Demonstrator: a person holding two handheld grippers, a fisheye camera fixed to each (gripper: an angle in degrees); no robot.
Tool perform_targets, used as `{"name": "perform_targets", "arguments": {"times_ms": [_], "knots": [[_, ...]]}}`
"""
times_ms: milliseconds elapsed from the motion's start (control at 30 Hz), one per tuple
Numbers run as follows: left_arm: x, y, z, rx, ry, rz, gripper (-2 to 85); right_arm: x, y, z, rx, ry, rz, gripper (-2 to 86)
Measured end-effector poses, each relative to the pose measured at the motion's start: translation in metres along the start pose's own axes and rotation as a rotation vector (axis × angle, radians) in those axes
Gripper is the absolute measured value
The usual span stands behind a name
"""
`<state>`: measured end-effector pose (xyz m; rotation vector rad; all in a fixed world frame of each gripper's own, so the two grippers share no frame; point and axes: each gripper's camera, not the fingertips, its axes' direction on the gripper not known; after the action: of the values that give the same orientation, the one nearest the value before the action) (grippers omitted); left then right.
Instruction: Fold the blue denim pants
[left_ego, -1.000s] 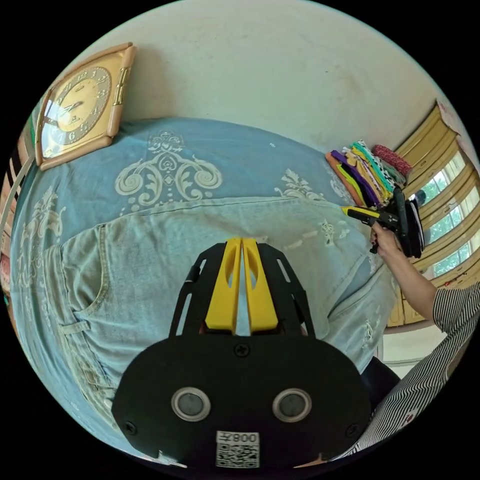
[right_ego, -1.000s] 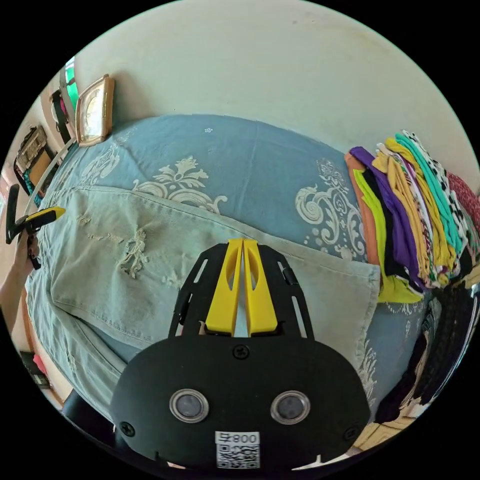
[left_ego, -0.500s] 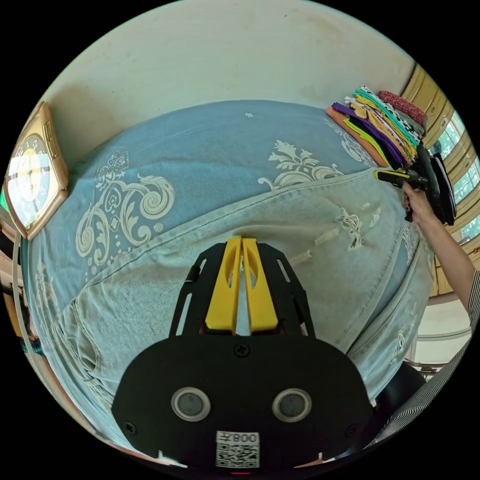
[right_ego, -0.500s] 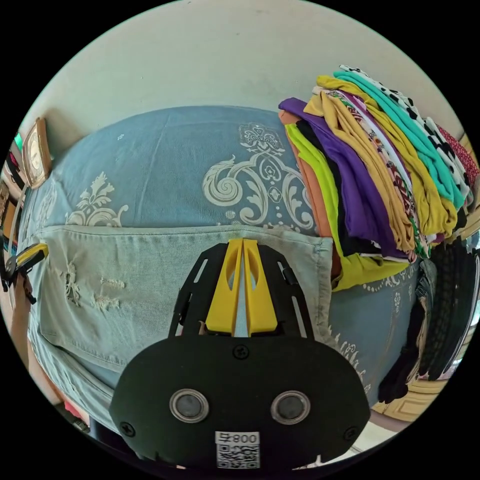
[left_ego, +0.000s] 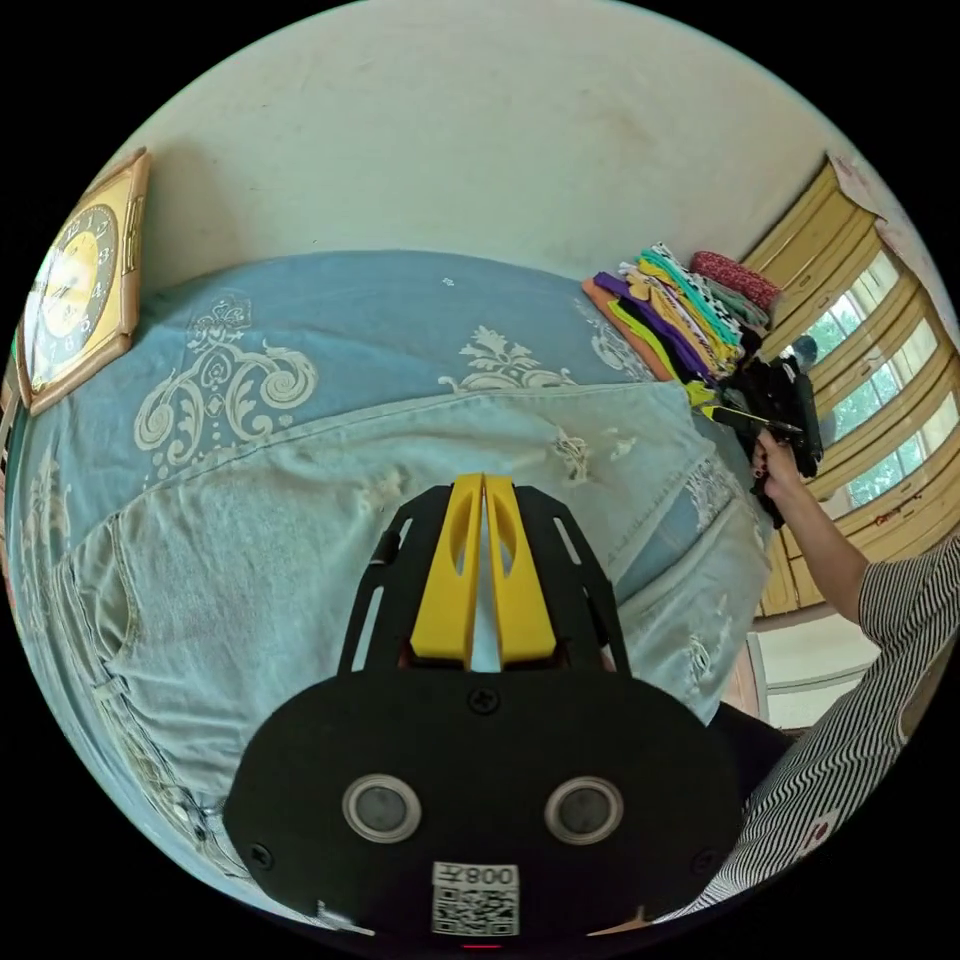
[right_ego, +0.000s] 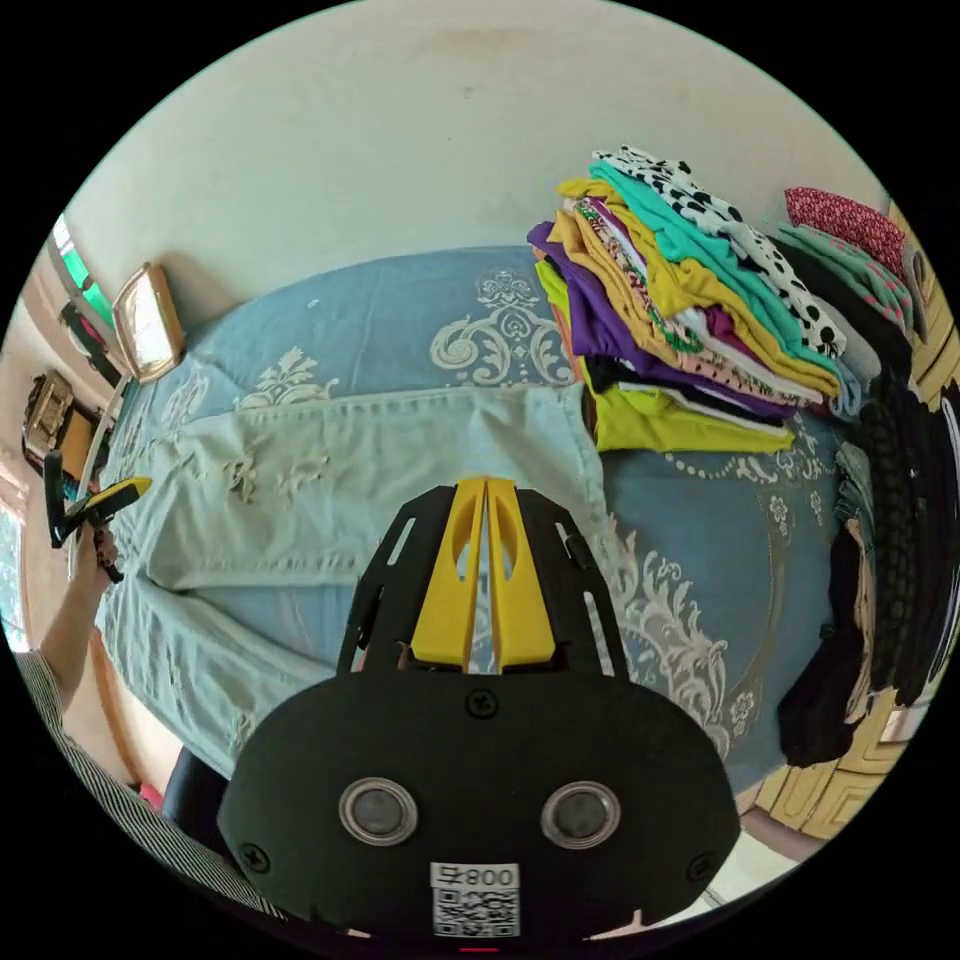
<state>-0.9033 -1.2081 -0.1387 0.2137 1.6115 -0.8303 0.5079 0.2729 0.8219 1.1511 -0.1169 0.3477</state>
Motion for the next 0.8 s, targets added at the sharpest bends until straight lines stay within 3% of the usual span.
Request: {"name": "perform_targets", "arguments": {"times_ms": [200, 467, 667, 800], "knots": [[0.049, 0.097, -0.011, -0.095, 0.009, 0.020, 0.2, 0.001, 0.120, 0.001, -0.128, 0.038, 0.058, 0.0], [0.051, 0.108, 0.030, -0.247, -0.116, 0.007, 0.2, 0.010, 0.109, 0.061, -0.215, 0.068, 0.117, -0.1], [0.046, 0.145, 0.000, -0.171, -0.083, -0.062, 0.4, 0.010, 0.117, 0.075, -0.193, 0.046, 0.165, 0.0], [0.018, 0.195, -0.057, -0.059, -0.141, -0.219, 1.0, -0.025, 0.115, 0.064, -0.083, -0.007, 0.106, 0.1]]}}
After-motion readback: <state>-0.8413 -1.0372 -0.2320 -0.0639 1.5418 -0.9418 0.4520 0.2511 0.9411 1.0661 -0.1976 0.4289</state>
